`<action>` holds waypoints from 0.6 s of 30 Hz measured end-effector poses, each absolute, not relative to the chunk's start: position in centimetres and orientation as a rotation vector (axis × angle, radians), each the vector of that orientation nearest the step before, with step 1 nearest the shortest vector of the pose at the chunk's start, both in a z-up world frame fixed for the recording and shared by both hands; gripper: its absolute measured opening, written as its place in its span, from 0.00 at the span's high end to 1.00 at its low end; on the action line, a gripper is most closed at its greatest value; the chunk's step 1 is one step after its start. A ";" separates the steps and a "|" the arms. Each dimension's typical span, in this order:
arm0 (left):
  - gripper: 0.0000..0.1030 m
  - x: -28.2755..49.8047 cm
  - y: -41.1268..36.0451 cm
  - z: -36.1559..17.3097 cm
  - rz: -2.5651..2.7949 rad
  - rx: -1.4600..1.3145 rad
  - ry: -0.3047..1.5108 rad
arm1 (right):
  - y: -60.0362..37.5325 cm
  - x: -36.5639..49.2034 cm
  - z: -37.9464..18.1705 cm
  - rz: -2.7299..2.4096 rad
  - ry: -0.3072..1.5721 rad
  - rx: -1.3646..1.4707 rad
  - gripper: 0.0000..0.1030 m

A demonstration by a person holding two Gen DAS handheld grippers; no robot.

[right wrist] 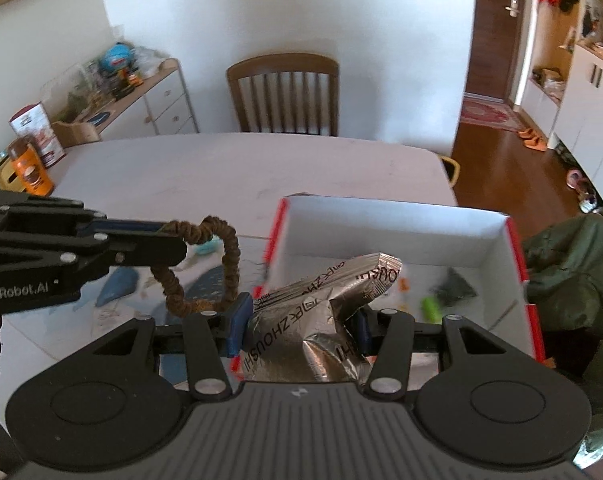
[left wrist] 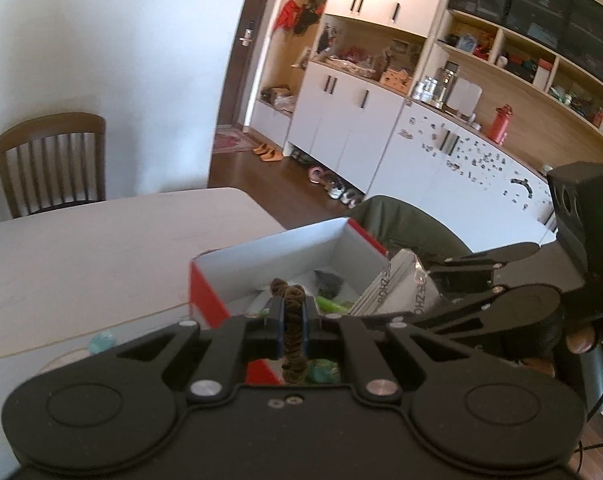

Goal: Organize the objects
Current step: 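Carry the silver bag and bracelet over the red box with both grippers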

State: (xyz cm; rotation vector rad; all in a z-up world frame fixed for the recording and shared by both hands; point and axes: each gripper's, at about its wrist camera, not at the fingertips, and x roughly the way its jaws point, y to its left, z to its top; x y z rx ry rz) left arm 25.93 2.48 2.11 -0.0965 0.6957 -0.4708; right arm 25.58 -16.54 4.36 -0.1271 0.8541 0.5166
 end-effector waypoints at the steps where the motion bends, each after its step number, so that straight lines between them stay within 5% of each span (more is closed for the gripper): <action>1: 0.94 26.2 1.9 2.1 -0.477 -0.094 0.697 | -16.9 25.8 4.3 0.508 0.853 -0.125 0.52; 18: 0.94 29.7 -6.7 -0.4 -0.580 -0.063 0.759 | -25.6 31.8 1.6 0.378 0.891 -0.079 0.52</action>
